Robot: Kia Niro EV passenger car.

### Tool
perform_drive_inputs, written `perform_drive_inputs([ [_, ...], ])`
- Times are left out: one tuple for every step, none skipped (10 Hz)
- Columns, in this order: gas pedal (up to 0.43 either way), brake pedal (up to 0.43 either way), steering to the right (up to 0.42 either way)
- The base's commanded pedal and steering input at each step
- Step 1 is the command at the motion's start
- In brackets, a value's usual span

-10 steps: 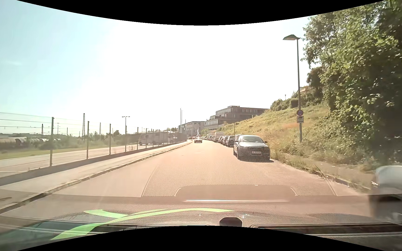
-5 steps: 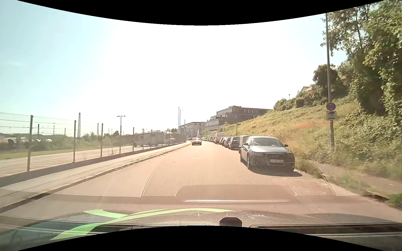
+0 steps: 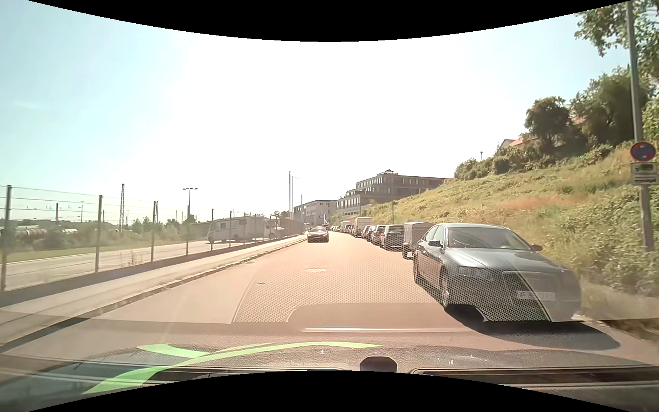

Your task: Follow the waypoints while adhering to traffic rules and regulations

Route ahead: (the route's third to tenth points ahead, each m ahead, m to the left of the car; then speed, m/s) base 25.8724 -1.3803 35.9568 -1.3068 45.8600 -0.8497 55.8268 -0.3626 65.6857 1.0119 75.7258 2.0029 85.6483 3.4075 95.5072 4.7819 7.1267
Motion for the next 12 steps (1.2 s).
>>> perform_drive_inputs([
  [0.197, 0.0, -0.004],
  [0.197, 0.0, -0.002],
  [0.197, 0.0, -0.001],
  [0.197, 0.0, 0.001],
  [0.197, 0.0, 0.001],
  [0.197, 0.0, 0.001],
  [0.197, 0.0, 0.001],
  [0.197, 0.0, 0.001],
  [0.197, 0.0, 0.001],
  [0.197, 0.0, 0.001],
  [0.197, 0.0, 0.001],
  [0.197, 0.0, 0.002],
])
